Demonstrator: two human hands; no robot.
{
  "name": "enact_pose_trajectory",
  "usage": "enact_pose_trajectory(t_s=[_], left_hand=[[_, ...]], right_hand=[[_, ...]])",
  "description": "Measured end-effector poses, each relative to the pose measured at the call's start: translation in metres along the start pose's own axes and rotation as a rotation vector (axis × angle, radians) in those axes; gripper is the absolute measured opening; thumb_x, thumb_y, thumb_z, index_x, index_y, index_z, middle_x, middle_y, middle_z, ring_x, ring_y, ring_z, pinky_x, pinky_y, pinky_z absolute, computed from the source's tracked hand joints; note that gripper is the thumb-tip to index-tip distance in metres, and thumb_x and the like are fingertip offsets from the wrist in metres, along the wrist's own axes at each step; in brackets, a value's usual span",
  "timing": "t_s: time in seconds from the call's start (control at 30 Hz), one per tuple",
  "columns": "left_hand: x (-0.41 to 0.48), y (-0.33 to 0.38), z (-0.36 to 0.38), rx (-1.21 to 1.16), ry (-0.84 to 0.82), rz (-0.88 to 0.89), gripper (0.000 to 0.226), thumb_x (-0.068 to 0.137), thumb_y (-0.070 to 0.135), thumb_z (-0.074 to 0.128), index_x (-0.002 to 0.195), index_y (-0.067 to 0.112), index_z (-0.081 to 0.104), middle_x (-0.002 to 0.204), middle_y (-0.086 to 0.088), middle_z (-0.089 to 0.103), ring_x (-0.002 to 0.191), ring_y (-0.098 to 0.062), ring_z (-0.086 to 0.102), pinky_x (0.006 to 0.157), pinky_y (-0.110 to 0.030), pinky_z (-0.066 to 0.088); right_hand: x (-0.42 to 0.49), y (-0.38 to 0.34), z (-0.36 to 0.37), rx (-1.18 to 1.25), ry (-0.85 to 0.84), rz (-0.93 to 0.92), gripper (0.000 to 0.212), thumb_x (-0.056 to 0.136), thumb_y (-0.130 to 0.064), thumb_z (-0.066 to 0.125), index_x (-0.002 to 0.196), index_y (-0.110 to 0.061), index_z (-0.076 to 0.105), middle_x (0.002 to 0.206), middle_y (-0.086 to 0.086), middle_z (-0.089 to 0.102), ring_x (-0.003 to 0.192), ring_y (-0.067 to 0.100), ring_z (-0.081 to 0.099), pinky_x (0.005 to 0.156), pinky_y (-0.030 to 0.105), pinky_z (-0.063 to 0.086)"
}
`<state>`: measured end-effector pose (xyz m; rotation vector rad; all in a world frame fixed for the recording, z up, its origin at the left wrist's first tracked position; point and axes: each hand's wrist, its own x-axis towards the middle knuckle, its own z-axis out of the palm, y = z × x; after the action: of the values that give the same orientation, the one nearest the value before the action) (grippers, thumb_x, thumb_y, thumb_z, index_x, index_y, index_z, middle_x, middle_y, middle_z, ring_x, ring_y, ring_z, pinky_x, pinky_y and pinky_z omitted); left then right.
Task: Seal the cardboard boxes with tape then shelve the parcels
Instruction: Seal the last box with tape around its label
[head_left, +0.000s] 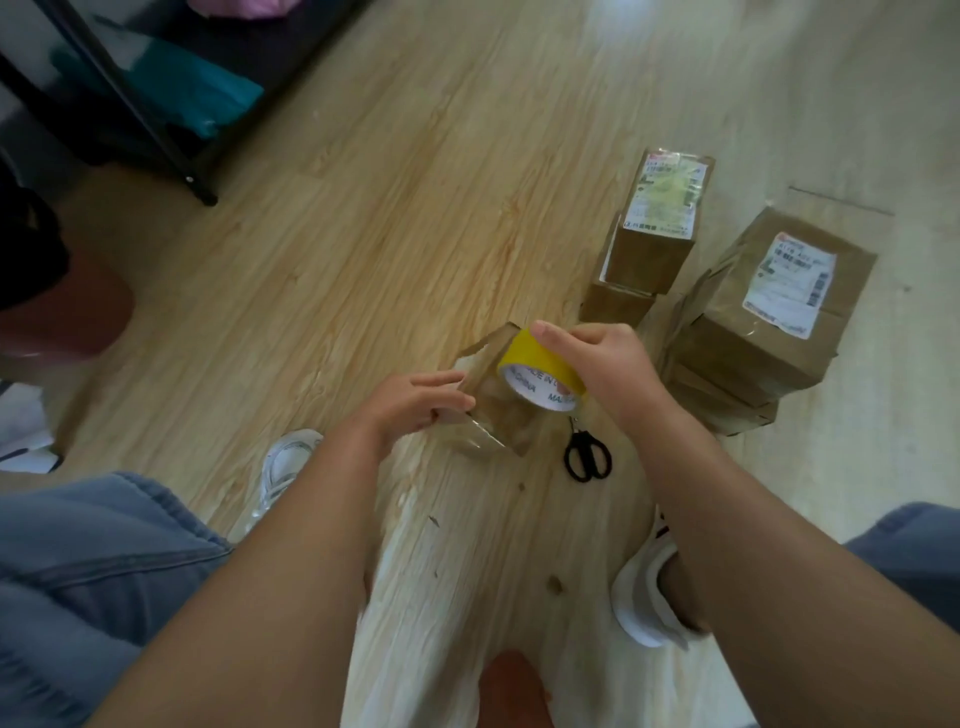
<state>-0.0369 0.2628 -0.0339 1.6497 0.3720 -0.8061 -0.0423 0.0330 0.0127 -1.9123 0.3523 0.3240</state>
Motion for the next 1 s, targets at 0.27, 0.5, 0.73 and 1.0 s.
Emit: enact_pose_trajectory(t_s=[0.27, 0.5, 0.73, 1.0], left_hand=[[0.003, 0.007, 0.016, 0.047, 0.282, 0.204, 0.035, 0.08, 0.024, 0.064, 0.115, 0.027, 0.07, 0.091, 0.007, 0.07, 0.087, -0.01, 0.065, 0.075, -0.024, 0.051], [0.007, 0.013, 0.019, 0.503, 0.192, 0.182, 0.072, 0.062, 0.03, 0.081, 0.127, 0.026, 0.051, 0.12, 0.002, 0.059, 0.116, -0.022, 0.057, 0.093, -0.043, 0.051], [0.001, 0.005, 0.014, 0.754, 0.22, 0.142, 0.129, 0.05, 0.067, 0.079, 0.154, 0.018, 0.02, 0.14, -0.003, 0.041, 0.133, -0.024, 0.038, 0.106, -0.046, 0.041], [-0.005, 0.007, 0.014, 0.837, 0.173, 0.102, 0.129, 0.078, 0.06, 0.072, 0.152, 0.02, -0.024, 0.162, -0.009, 0.007, 0.149, -0.027, 0.01, 0.117, -0.045, 0.023]], right_hand=[[0.003, -0.023, 0.027, -0.006, -0.045, -0.045, 0.051, 0.091, -0.053, 0.065, 0.072, -0.006, 0.057, 0.068, 0.006, 0.044, 0.062, 0.016, 0.038, 0.059, 0.03, 0.03], [0.015, -0.043, 0.043, -0.117, -0.063, -0.045, 0.049, 0.094, -0.051, 0.061, 0.066, -0.016, 0.042, 0.065, 0.004, 0.04, 0.053, 0.012, 0.033, 0.054, 0.029, 0.029], [0.018, -0.055, 0.051, -0.226, -0.151, 0.019, 0.05, 0.095, -0.053, 0.059, 0.067, -0.013, 0.046, 0.036, -0.01, 0.035, 0.04, 0.009, 0.031, 0.044, 0.023, 0.027], [0.022, -0.063, 0.051, -0.53, -0.057, 0.117, 0.054, 0.092, -0.054, 0.059, 0.06, -0.013, 0.047, 0.051, -0.002, 0.044, 0.044, 0.015, 0.04, 0.045, 0.025, 0.028]])
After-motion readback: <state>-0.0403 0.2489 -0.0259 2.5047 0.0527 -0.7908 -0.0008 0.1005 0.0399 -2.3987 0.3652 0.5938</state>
